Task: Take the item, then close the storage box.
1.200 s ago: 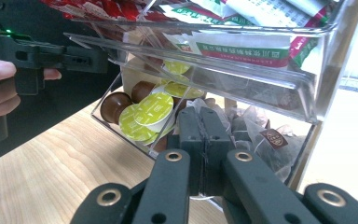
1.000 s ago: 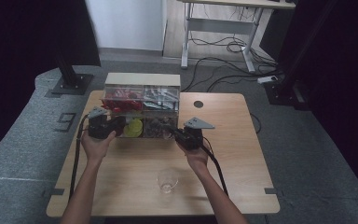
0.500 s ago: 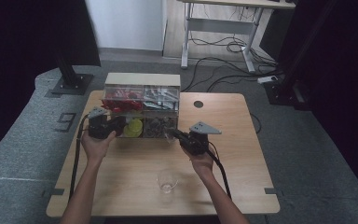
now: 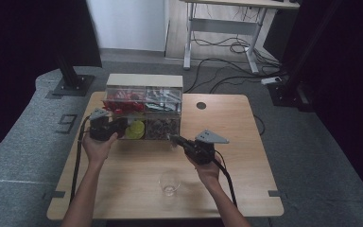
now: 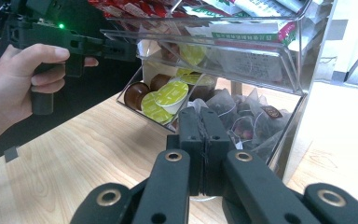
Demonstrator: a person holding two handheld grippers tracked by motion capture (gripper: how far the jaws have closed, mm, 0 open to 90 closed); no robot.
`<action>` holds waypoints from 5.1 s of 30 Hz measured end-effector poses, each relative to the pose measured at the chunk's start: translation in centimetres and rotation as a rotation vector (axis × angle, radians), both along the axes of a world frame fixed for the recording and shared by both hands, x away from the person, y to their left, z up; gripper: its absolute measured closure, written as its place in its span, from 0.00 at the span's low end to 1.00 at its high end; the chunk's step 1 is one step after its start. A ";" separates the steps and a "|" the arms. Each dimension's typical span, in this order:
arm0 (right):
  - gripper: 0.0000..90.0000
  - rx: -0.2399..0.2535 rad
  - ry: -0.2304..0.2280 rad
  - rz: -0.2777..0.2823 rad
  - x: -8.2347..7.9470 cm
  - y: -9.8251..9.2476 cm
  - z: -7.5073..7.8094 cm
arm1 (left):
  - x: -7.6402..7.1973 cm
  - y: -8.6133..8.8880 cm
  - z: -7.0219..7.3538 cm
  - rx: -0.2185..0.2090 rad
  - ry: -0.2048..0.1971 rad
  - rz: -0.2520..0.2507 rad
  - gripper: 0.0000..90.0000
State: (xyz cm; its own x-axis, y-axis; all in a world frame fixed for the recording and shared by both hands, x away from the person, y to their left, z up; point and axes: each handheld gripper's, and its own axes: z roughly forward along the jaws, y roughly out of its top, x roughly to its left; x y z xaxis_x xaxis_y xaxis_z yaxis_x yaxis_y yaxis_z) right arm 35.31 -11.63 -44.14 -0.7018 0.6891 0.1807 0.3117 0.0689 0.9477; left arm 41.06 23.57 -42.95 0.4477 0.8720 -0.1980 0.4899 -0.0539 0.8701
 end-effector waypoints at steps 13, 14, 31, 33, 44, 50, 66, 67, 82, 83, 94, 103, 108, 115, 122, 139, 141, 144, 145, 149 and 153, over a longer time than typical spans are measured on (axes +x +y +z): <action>0.98 0.017 -0.011 0.026 -2.1 -0.3 -0.5 | 0.0 -0.1 0.0 0.003 0.000 0.001 1.00; 0.98 0.017 -0.011 0.026 -2.1 -0.3 -0.5 | 0.0 -0.1 0.0 0.003 0.000 0.001 1.00; 0.98 0.028 -0.009 0.052 -5.0 -1.1 -0.9 | 0.0 -0.1 0.0 0.005 0.000 0.001 1.00; 0.98 0.028 -0.011 0.055 -5.4 -1.2 -0.8 | -0.1 -0.1 0.0 0.003 -0.002 0.001 1.00; 0.98 0.029 -0.005 0.083 -7.8 -1.6 -1.0 | -0.1 0.0 0.0 0.007 -0.002 0.001 1.00; 0.98 0.025 -0.005 0.091 -8.4 -1.6 -1.1 | -0.1 0.0 0.0 0.008 -0.002 0.001 1.00; 0.98 0.023 0.016 0.136 -9.6 -0.6 -1.5 | -0.1 -0.1 0.0 0.012 -0.001 -0.001 1.00; 0.98 0.019 0.019 0.139 -9.6 -0.5 -1.7 | -0.1 -0.1 0.0 0.012 -0.001 -0.001 1.00; 0.97 -0.020 0.067 0.167 -9.6 0.4 -3.5 | -0.1 -0.1 0.0 0.012 0.000 -0.001 1.00; 0.97 -0.019 0.069 0.167 -9.6 0.4 -3.5 | -0.1 -0.1 0.0 0.011 0.000 -0.001 1.00; 0.90 -0.033 0.079 0.175 -9.5 0.6 -3.8 | -0.1 -0.1 0.0 0.009 -0.002 0.000 1.00; 0.61 -0.071 0.049 0.139 -9.7 0.9 -3.7 | -0.2 -0.1 0.0 0.009 -0.002 0.000 1.00; 0.61 -0.059 0.043 0.125 -9.7 0.6 -3.6 | -0.2 -0.1 0.0 0.009 -0.002 0.000 1.00; 0.55 -0.052 0.028 0.108 -9.7 0.3 -3.3 | -0.1 -0.1 0.0 0.011 -0.002 -0.002 1.00; 0.52 -0.037 0.015 0.085 -9.7 -0.2 -3.0 | -0.2 -0.1 0.0 0.012 -0.003 -0.001 1.00; 0.51 -0.032 0.011 0.034 -9.2 -1.7 -3.0 | -1.0 -0.3 -0.5 0.028 0.019 0.001 1.00; 0.51 -0.031 0.012 0.030 -9.1 -1.9 -3.0 | -1.1 -0.3 -0.6 0.024 0.020 0.002 1.00; 0.51 -0.030 0.010 0.022 -9.0 -2.2 -3.0 | -1.1 -0.3 -0.7 0.024 0.023 0.004 1.00; 0.51 -0.029 0.010 0.018 -8.9 -2.2 -3.0 | -1.1 -0.3 -0.7 0.024 0.023 0.005 1.00; 0.51 -0.024 0.009 0.009 -8.8 -2.5 -2.9 | -1.3 -0.2 -0.8 0.029 0.025 0.009 0.99; 0.51 -0.024 0.009 0.008 -8.7 -2.6 -2.9 | -1.6 -0.2 -0.9 0.032 0.032 0.014 0.99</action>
State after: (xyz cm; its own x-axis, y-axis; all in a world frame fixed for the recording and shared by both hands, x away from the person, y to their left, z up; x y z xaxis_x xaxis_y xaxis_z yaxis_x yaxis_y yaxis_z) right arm 26.60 -14.24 -47.06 -0.7058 0.6875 0.1708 0.3197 0.0940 0.9428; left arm 39.49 23.38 -43.89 0.4291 0.8842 -0.1844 0.5185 -0.0740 0.8519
